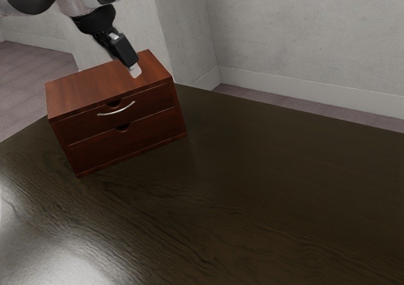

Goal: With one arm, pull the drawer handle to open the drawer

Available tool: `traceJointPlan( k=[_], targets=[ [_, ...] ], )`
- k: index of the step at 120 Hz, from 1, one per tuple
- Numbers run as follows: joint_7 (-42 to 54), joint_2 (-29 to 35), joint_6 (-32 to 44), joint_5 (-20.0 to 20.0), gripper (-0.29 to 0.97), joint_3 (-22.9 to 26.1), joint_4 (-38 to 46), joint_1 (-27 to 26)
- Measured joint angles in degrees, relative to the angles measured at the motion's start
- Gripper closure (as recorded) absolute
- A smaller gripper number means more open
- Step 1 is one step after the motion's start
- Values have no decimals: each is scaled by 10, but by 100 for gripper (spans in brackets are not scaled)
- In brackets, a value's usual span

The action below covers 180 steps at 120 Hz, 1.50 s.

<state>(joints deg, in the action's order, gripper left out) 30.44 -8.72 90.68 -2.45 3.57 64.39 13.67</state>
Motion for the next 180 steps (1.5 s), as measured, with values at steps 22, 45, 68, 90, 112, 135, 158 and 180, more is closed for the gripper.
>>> traceJointPlan(
  k=[22,45,68,90,112,135,158,180],
  targets=[
    [80,-46,33,-62,0,11,-1,-2],
    [141,-83,92,-82,0,-39,-4,-2],
    [176,-90,118,-84,3,-65,-1,-2],
    [166,-99,120,-77,6,-81,3,-1],
    [148,-113,117,-59,14,-106,3,-1],
    [139,-126,140,-42,24,-124,24,-2],
    [142,-126,191,-26,30,-145,51,-2],
    [148,-116,219,-23,35,-145,62,-3]
  ],
)
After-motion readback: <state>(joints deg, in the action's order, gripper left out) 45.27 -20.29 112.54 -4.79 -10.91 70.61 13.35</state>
